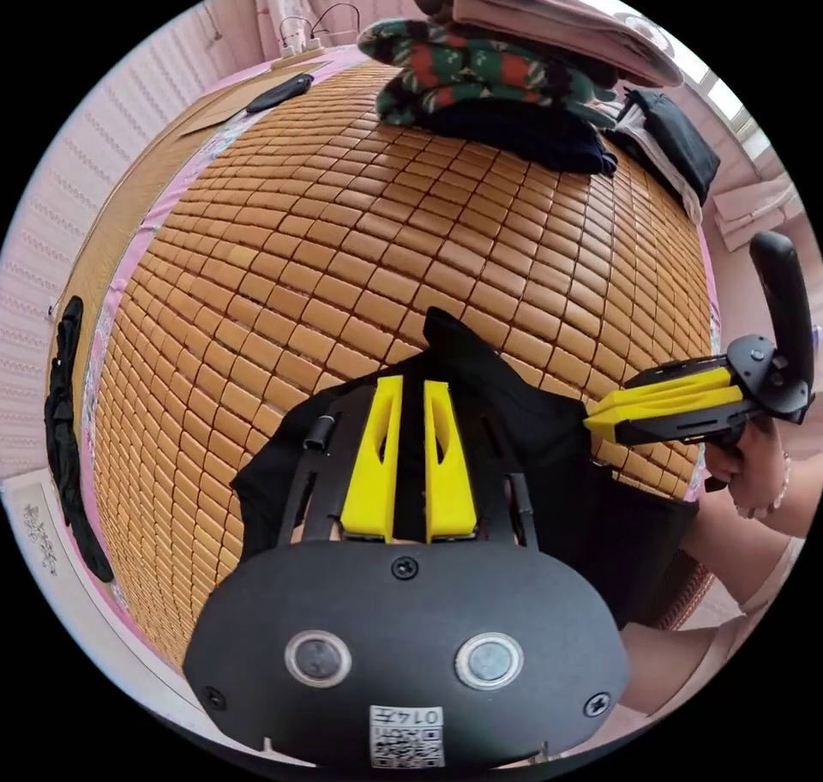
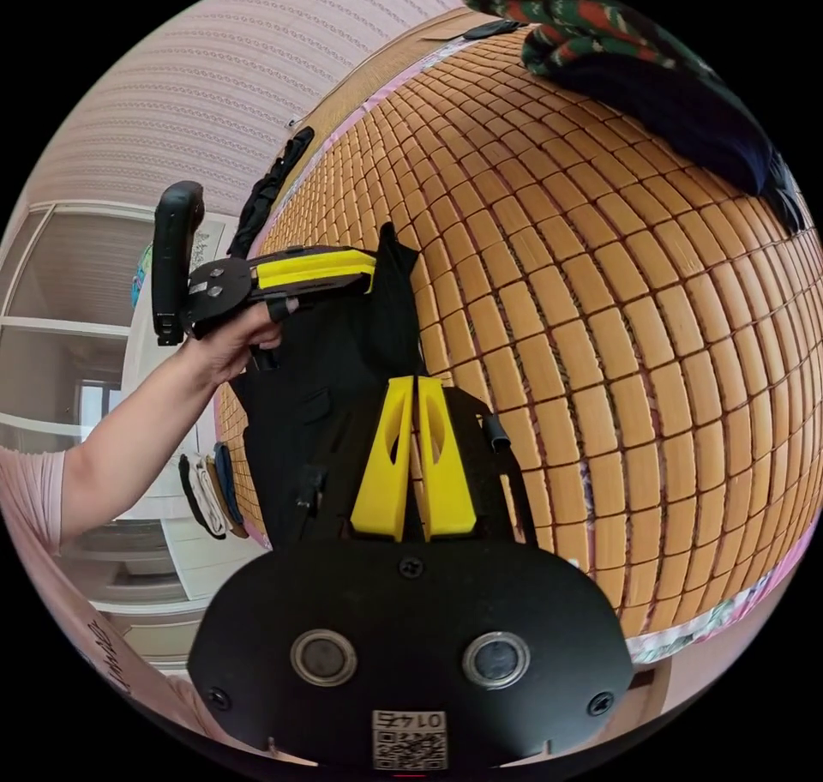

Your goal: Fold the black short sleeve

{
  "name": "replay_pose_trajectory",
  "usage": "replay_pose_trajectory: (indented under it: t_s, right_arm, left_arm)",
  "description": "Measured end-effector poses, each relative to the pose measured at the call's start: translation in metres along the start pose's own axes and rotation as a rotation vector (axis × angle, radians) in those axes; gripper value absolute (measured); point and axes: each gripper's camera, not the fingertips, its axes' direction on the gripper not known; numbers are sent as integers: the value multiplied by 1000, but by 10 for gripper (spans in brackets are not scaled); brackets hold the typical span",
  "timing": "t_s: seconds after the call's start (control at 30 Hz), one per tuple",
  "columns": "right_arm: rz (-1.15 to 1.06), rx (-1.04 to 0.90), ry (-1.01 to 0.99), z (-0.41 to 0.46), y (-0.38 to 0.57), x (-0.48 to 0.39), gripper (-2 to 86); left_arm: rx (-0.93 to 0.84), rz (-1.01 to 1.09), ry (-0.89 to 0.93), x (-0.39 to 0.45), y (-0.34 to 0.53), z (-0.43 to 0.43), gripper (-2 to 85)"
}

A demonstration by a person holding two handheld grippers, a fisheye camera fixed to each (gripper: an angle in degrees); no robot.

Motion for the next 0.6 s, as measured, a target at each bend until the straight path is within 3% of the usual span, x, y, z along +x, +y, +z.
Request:
replay_pose_trajectory:
  t_s: [0.13, 0.37, 0.47, 0.6]
  right_arm:
    - [26, 14, -41, 3, -12, 20, 3]
    - [56, 14, -28, 27, -23, 45, 7]
    - [79, 32, -24, 29, -20, 58, 14]
    - [49, 60, 22, 34, -19, 63, 33]
  left_arm:
    - [46, -87, -95, -6, 25, -5, -5]
    - [144, -355, 46, -43, 85, -7, -5]
    - [161, -334, -20, -40, 86, -37, 10]
    - [223, -156, 57, -11, 54, -73, 57]
